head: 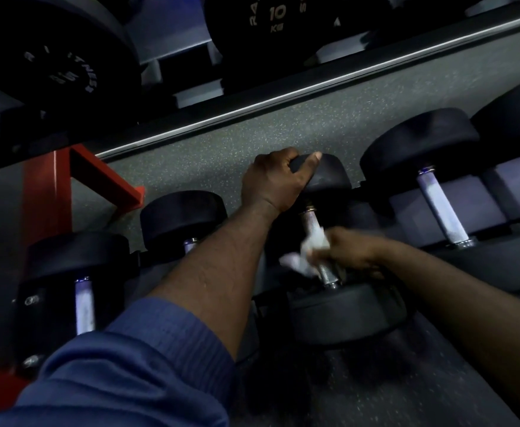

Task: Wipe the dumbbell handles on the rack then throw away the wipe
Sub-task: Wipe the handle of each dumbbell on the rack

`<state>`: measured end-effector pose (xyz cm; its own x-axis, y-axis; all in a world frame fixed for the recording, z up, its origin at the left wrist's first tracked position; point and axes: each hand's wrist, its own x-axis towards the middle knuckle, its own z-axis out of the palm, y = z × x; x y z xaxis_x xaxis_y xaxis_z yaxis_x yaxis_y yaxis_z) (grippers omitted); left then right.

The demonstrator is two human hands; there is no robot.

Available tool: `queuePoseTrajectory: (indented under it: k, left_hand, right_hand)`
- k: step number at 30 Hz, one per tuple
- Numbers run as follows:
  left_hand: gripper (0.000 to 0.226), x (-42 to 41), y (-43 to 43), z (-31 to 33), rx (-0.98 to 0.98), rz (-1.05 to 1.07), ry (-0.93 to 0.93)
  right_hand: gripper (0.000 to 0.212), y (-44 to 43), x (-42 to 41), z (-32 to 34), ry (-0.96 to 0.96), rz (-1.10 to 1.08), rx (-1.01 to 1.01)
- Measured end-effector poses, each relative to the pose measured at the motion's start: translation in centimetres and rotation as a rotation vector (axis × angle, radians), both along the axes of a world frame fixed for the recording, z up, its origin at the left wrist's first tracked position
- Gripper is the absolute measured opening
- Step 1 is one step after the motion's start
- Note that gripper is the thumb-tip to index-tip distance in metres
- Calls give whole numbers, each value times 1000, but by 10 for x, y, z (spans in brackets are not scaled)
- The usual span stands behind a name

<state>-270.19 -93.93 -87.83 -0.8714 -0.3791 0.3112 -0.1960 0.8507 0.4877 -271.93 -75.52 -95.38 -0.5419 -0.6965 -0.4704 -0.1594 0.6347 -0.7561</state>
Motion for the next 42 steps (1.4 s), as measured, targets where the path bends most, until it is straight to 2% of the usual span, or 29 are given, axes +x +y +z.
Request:
queuePoseTrajectory:
  k: [2, 3, 5, 7, 8, 9, 11, 14, 15, 17, 19, 21, 23, 26, 28, 29, 32, 34, 36, 39, 40, 42]
  left_hand:
    - [61, 0, 2, 1, -1, -4, 5]
    - [58, 1, 1, 1, -7, -3, 7]
    - [54, 0, 0, 0, -2, -10, 7]
    - [55, 1, 0, -2, 11, -11, 16]
    - [56, 1, 0, -2, 16, -10, 24]
    - [57, 1, 1, -2, 20, -10, 27]
    - [58, 0, 2, 0, 19, -9, 23]
    - [59, 0, 0, 1, 0, -16, 31]
    - [58, 0, -1, 0, -8, -13, 34]
    - [53, -2, -3, -6, -17, -16, 33]
    - [56, -1, -2, -8, -12, -16, 33]
    - [59, -1, -2, -8, -8, -10, 37]
    - [58, 1, -1, -4, 16, -2, 27]
    - [59, 2, 1, 1, 4, 3, 7]
    - [58, 3, 1, 2, 5, 9, -16]
    - [57, 3, 3, 4, 4, 1, -28]
    - [54, 1, 1, 1, -17, -13, -36]
    - [55, 2, 1, 0, -24, -1, -29]
    - [57, 1, 3, 1, -21, -2, -30]
    - [59, 3, 6, 3, -14, 9, -36]
    - [60, 3, 5, 2, -21, 9, -41]
    - [58, 2, 1, 0, -21, 1, -41]
  right_hand:
    - [29, 10, 3, 9, -46, 214, 173]
    - [30, 8, 1, 15, -17, 235, 211]
    - [24, -8, 2, 26, -12, 65, 94]
    - [15, -28, 8, 28, -251, -258, -160]
    - [13, -33, 10, 26, -358, -363, -247]
    - [13, -33, 14, 27, -392, -381, -264]
    - [11, -20, 19, 27, -376, -243, -169]
    - [23, -2, 18, 37, -190, 64, 159]
    - [22, -4, 17, 39, -183, 76, 197]
    - [13, -20, 12, 36, -294, -144, 63]
    - [9, -37, 4, 31, -435, -461, -193]
    - [9, -42, 4, 24, -503, -588, -307]
    - [21, -31, 15, 22, -494, -459, -227]
    - [32, -7, 19, 22, -339, -98, 107]
    - [34, -11, 9, 30, -241, 4, 225]
    - [29, -17, 6, 37, -256, -45, 204]
    - [10, -36, 10, 45, -392, -362, -47]
    - [19, -35, 17, 38, -289, -341, 15]
    - [34, -19, 25, 45, -183, -97, 218]
    - [43, 6, 31, 66, 99, 355, 522]
    - [47, 7, 30, 69, 138, 418, 578]
    - [41, 5, 23, 68, 83, 462, 566]
